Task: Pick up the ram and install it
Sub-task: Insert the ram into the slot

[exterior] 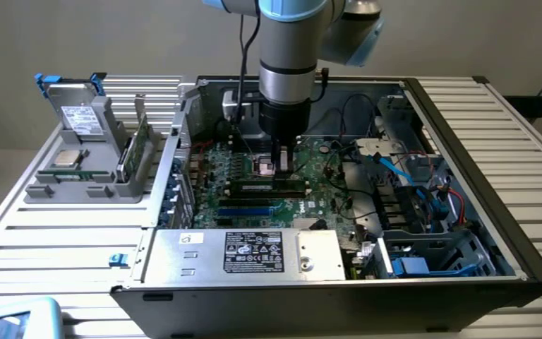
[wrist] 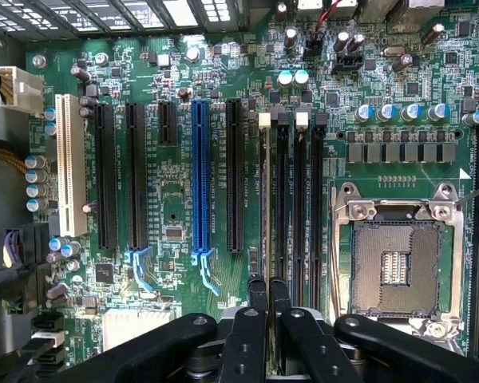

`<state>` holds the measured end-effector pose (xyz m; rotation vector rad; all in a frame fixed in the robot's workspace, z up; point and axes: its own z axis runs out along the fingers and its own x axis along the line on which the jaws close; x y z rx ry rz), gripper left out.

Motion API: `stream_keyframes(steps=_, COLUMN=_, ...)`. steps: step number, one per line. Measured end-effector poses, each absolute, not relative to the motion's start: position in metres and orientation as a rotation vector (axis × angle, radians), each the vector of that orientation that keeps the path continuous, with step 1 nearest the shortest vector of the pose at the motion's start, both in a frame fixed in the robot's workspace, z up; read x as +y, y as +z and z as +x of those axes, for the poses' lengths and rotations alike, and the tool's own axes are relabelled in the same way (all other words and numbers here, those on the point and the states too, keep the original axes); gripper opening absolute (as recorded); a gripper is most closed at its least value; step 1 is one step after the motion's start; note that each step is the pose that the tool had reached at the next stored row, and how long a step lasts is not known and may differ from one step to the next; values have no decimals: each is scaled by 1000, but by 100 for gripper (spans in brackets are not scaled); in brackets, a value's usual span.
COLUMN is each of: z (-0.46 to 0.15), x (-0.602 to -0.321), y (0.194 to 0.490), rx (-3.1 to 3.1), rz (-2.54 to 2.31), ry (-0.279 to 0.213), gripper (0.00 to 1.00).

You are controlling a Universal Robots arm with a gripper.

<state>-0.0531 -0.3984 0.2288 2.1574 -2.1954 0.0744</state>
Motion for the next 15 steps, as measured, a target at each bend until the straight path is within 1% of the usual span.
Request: stream_keyframes(steps=15, z=-53, x=-399, y=228, rx=-2196, rz=2158, ry=76, gripper=13)
